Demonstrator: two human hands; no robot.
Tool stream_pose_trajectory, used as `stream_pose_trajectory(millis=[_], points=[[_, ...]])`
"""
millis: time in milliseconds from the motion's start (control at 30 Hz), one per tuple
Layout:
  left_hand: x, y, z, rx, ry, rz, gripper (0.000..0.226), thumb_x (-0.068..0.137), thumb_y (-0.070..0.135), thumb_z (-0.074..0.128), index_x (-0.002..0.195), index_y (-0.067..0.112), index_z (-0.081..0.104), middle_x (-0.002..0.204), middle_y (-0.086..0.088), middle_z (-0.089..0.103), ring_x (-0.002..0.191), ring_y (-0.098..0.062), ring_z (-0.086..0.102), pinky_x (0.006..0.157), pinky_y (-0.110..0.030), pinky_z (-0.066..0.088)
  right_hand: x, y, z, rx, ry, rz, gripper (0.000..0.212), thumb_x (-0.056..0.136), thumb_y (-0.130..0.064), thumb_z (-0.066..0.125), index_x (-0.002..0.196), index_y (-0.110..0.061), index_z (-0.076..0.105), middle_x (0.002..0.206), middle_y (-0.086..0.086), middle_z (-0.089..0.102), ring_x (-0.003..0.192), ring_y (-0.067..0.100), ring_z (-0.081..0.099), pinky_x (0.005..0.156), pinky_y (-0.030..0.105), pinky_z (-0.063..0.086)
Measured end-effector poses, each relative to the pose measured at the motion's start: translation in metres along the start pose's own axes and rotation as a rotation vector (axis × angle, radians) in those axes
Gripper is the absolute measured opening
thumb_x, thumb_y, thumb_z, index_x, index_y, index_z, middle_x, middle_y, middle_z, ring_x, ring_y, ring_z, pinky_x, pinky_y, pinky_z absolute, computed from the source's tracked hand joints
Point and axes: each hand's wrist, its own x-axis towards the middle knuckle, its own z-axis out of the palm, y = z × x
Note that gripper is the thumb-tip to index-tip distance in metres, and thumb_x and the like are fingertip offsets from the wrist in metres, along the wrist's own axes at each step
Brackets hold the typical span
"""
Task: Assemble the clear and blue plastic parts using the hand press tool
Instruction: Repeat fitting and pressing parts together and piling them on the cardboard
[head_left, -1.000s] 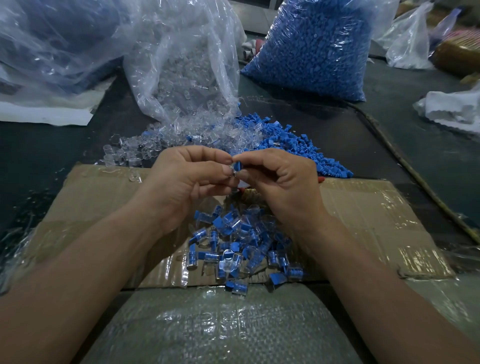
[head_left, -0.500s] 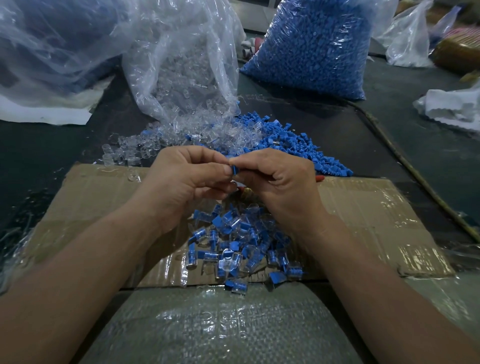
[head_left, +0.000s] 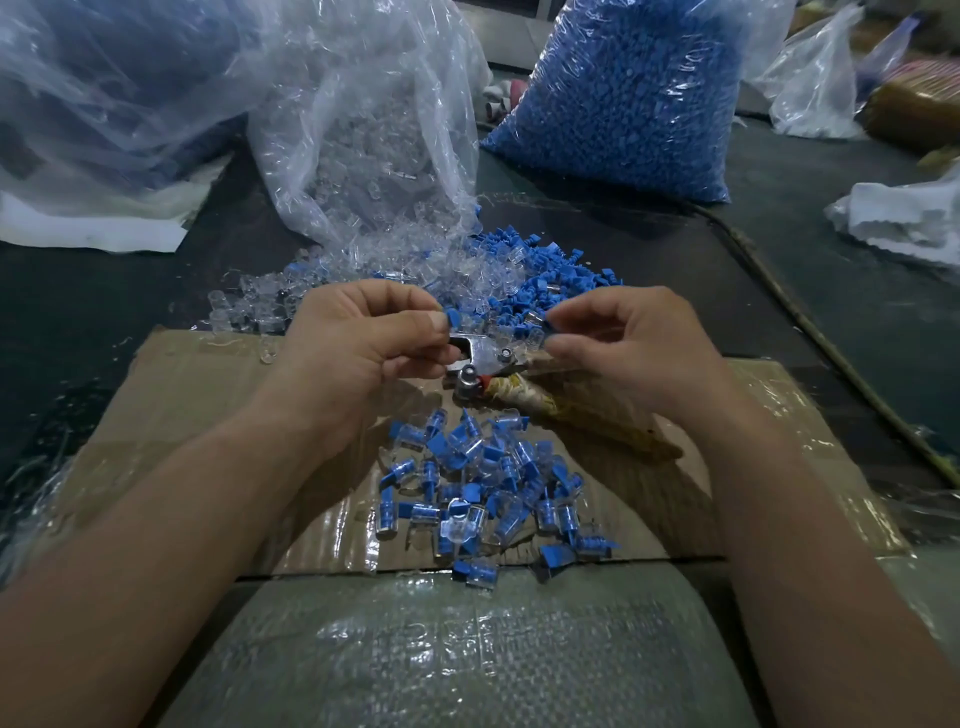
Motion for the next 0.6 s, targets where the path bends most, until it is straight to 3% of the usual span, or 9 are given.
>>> stream_pose_trajectory(millis=[133, 233, 300, 400, 500, 600], points=[[0.001, 0.0, -0.001, 0.0, 0.003, 0.005, 0.015, 0.057, 0.009, 0.064, 0.071, 0.005, 0.06, 0.057, -0.003, 0.065, 0.056, -0.015, 0.066, 0.051, -0.018, 0.053, -0.001, 0.008, -0.019, 0.003, -0.261, 0.159, 0.041, 0.065, -0.029, 0.079, 0.098, -0.043, 0.059, 0.098, -0.02, 0.06, 0.091, -0.002, 0.057, 0.08, 0.021, 0.042], [0.002, -0.001, -0.002, -0.004, 0.005, 0.013, 0.015, 0.057, 0.009, 0.064, 0.071, 0.005, 0.06, 0.057, -0.002, 0.065, 0.056, -0.015, 0.066, 0.05, -0.018, 0.052, -0.002, 0.007, -0.015, -0.168, -0.434, 0.175, 0.066, 0.061, -0.031, 0.082, 0.118, -0.043, 0.05, 0.099, -0.029, 0.046, 0.093, -0.002, 0.047, 0.07, 0.015, 0.032], [0.003, -0.002, -0.002, -0.006, 0.005, 0.015, 0.015, 0.057, 0.009, 0.065, 0.071, 0.006, 0.06, 0.057, -0.002, 0.065, 0.056, -0.016, 0.066, 0.05, -0.018, 0.052, -0.001, 0.005, -0.01, -0.264, -0.435, 0.156, 0.077, 0.06, -0.032, 0.083, 0.127, -0.038, 0.045, 0.096, -0.029, 0.038, 0.095, 0.002, 0.041, 0.068, 0.014, 0.03], [0.004, -0.003, -0.003, -0.005, 0.002, 0.013, 0.015, 0.057, 0.01, 0.065, 0.071, 0.006, 0.06, 0.057, -0.002, 0.065, 0.057, -0.016, 0.067, 0.051, -0.018, 0.052, 0.0, 0.002, -0.007, -0.322, -0.374, 0.117, 0.07, 0.062, -0.034, 0.081, 0.124, -0.037, 0.048, 0.092, -0.027, 0.038, 0.088, 0.0, 0.04, 0.065, 0.015, 0.031], [0.004, -0.003, -0.003, -0.006, -0.002, 0.01, 0.015, 0.059, 0.009, 0.063, 0.073, 0.006, 0.059, 0.058, -0.001, 0.065, 0.059, -0.015, 0.067, 0.052, -0.019, 0.053, 0.0, -0.003, -0.001, -0.42, -0.287, 0.086, 0.051, 0.066, -0.035, 0.074, 0.112, -0.037, 0.051, 0.085, -0.024, 0.041, 0.083, 0.003, 0.043, 0.065, 0.026, 0.034], [0.004, -0.003, -0.003, -0.022, 0.0, 0.003, 0.015, 0.06, 0.007, 0.061, 0.074, 0.005, 0.058, 0.058, -0.002, 0.065, 0.06, -0.015, 0.067, 0.052, -0.018, 0.053, 0.001, -0.007, 0.005, -0.504, -0.233, 0.052, 0.039, 0.07, -0.036, 0.07, 0.104, -0.036, 0.052, 0.082, -0.018, 0.045, 0.081, 0.007, 0.045, 0.062, 0.025, 0.031]])
